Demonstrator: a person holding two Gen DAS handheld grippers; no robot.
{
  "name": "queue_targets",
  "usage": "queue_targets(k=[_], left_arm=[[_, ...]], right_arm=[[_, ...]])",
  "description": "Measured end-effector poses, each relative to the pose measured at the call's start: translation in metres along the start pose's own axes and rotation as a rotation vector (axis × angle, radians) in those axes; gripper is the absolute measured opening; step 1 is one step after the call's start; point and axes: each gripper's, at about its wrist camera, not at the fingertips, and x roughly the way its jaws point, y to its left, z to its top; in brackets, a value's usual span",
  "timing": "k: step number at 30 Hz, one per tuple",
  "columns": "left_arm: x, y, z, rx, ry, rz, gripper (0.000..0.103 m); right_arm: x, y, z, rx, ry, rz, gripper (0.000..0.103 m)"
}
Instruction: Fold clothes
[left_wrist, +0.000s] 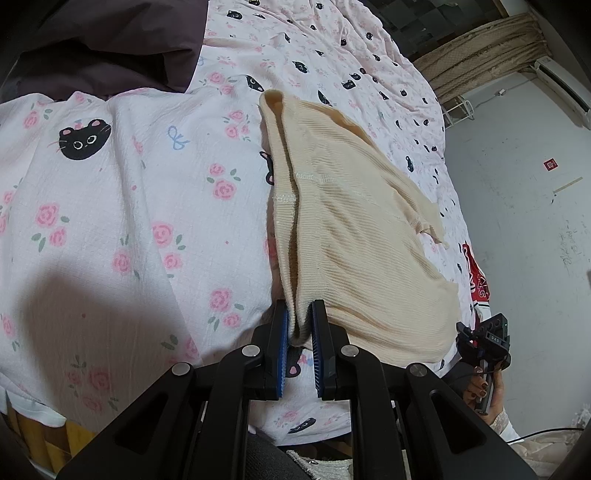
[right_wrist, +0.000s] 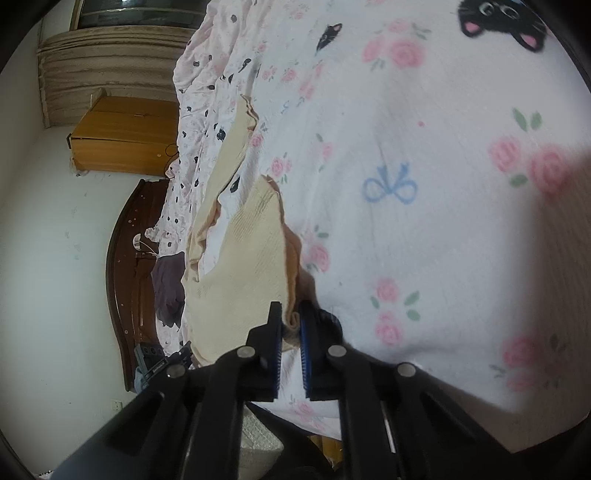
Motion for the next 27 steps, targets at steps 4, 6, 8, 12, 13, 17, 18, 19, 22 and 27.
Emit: queue_targets(k=[4,6,8,12,13,17,18,19,22,27], left_arm=[[0.001,0.000,0.001,-0.001,0.002,0.001,0.010],[0.001,0.000,0.001,-0.002,0.001,0.001,0.010],[0.002,-0.001,0.001,-0.003,0.001,0.001,0.010],[0.003,-0.001,0.001,-0.004,0.000,0.001,0.010],[0.003,-0.001,0.002,-0.003,-0.001,0.001,0.010],[0.004,-0.002,0.002,0.002,-0.006,0.004,0.010],[0.003,-0.002,0.002,0.002,-0.010,0.003,0.010],[0.003,-0.002,0.002,0.002,-0.014,0.002,0.010],[0.000,-0.003,0.003,0.004,-0.031,-0.016,0.009],[-0.004,-0.003,0.003,0.014,-0.049,-0.024,0.008]], right_arm=[[0.000,0.000,0.001,0.003,0.004,0.004,0.009],[0.001,-0.001,0.001,0.003,0.005,0.005,0.009],[0.001,-0.001,0.001,0.003,0.006,0.007,0.009],[-0.003,-0.001,0.001,-0.015,0.008,-0.008,0.009],[-0.005,0.000,0.001,-0.022,0.008,-0.014,0.008],[-0.009,0.002,0.002,-0.043,0.010,-0.039,0.007],[-0.009,0.003,0.002,-0.042,0.009,-0.039,0.007],[-0.010,0.003,0.003,-0.042,0.008,-0.038,0.007],[-0.011,0.005,0.003,-0.045,0.007,-0.032,0.007],[-0.015,0.011,0.006,-0.052,0.008,-0.013,0.007]])
